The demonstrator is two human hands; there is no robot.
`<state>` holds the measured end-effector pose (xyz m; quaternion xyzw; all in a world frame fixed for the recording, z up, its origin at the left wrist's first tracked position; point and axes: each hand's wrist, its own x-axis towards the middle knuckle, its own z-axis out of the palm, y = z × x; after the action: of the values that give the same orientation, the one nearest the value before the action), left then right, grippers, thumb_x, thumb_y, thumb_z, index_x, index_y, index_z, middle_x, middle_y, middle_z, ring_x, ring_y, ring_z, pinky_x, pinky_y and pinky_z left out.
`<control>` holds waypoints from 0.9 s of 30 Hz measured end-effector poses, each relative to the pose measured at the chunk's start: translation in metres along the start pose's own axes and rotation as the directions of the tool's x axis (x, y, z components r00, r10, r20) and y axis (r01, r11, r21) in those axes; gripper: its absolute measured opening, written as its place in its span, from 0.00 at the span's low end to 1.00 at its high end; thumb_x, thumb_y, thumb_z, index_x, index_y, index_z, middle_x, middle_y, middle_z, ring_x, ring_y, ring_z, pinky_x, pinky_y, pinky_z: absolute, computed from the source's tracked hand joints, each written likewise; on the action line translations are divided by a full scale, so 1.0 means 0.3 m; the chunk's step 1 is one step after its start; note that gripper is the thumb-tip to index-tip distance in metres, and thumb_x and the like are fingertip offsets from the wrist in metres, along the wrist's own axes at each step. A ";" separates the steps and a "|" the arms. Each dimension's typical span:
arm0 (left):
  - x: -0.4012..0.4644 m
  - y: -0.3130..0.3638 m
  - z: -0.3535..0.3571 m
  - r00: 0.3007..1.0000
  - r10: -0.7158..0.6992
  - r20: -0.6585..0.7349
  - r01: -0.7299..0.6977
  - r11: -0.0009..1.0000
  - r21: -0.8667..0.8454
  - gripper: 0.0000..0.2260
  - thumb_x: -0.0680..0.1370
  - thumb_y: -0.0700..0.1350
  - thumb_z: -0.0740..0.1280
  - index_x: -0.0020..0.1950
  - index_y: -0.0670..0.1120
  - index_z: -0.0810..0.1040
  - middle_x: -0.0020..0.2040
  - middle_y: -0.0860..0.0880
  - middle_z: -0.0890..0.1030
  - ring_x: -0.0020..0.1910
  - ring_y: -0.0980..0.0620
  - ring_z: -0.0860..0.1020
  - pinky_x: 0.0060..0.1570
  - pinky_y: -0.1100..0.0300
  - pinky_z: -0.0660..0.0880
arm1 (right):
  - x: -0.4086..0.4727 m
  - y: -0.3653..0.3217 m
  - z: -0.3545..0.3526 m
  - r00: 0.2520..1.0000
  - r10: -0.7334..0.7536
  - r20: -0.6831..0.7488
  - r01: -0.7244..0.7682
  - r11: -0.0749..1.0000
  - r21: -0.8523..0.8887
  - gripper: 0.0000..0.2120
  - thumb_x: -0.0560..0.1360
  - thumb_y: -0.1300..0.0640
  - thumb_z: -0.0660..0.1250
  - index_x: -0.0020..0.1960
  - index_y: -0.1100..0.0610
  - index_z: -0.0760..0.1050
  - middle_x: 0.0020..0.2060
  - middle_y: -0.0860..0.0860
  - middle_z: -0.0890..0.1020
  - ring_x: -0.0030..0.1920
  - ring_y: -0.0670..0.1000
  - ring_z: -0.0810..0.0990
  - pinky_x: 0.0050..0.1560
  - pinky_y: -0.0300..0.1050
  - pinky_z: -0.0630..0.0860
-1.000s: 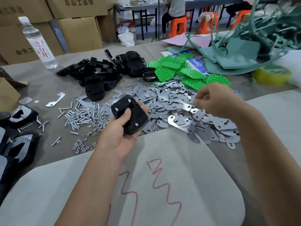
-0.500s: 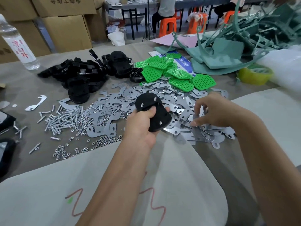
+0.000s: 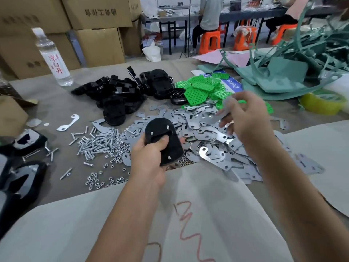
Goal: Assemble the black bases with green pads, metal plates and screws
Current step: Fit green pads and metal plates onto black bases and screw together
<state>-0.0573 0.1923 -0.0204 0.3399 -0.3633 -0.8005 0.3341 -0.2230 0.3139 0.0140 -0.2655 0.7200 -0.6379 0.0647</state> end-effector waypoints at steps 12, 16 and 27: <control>0.022 0.123 -0.263 0.974 0.130 -0.187 -0.110 0.987 0.117 0.08 0.77 0.32 0.71 0.51 0.44 0.79 0.46 0.43 0.86 0.41 0.42 0.86 0.35 0.47 0.84 | -0.194 0.023 0.456 0.873 0.077 0.481 -0.323 0.832 0.452 0.15 0.82 0.70 0.64 0.65 0.60 0.79 0.36 0.51 0.82 0.34 0.49 0.77 0.35 0.41 0.74; 0.031 0.116 -0.265 0.963 0.156 -0.219 -0.132 0.984 0.117 0.12 0.77 0.31 0.72 0.47 0.46 0.74 0.45 0.44 0.85 0.40 0.44 0.85 0.36 0.51 0.82 | -0.221 0.048 0.461 0.888 -0.054 0.456 -0.155 0.899 0.410 0.16 0.78 0.68 0.71 0.63 0.55 0.81 0.38 0.54 0.85 0.32 0.48 0.76 0.38 0.39 0.75; 0.039 0.108 -0.247 0.938 0.229 -0.262 -0.202 0.971 0.126 0.15 0.76 0.30 0.72 0.43 0.47 0.71 0.47 0.38 0.83 0.46 0.40 0.83 0.44 0.41 0.81 | -0.218 0.064 0.490 0.943 -0.010 0.333 -0.130 0.909 0.395 0.08 0.76 0.65 0.76 0.53 0.56 0.82 0.35 0.57 0.82 0.27 0.51 0.76 0.29 0.42 0.75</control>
<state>0.0039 0.1404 -0.0351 0.4216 -0.3869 -0.6856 0.4500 -0.1097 0.2151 -0.0464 -0.3257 0.5565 -0.7196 0.2577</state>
